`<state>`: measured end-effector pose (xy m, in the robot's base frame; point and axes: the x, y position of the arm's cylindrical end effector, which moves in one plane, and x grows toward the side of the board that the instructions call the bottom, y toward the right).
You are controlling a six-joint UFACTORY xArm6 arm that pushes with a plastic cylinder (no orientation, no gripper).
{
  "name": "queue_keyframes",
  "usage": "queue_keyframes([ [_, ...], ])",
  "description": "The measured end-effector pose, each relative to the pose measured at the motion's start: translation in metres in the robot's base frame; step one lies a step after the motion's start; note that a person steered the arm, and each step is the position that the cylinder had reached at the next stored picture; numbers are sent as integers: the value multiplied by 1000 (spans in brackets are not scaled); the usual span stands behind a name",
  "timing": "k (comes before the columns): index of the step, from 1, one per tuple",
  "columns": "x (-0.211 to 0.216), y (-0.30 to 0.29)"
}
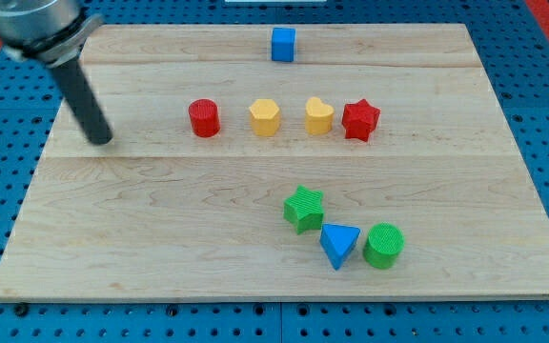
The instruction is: Point your arm towards blue cube
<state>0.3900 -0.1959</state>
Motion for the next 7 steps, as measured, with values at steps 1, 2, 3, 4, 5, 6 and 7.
queue_keyframes([
  [1, -51, 30],
  [2, -62, 75],
  [3, -75, 147],
  [4, -91, 221],
  [5, -130, 297],
  [6, -171, 301],
  [7, -176, 263],
])
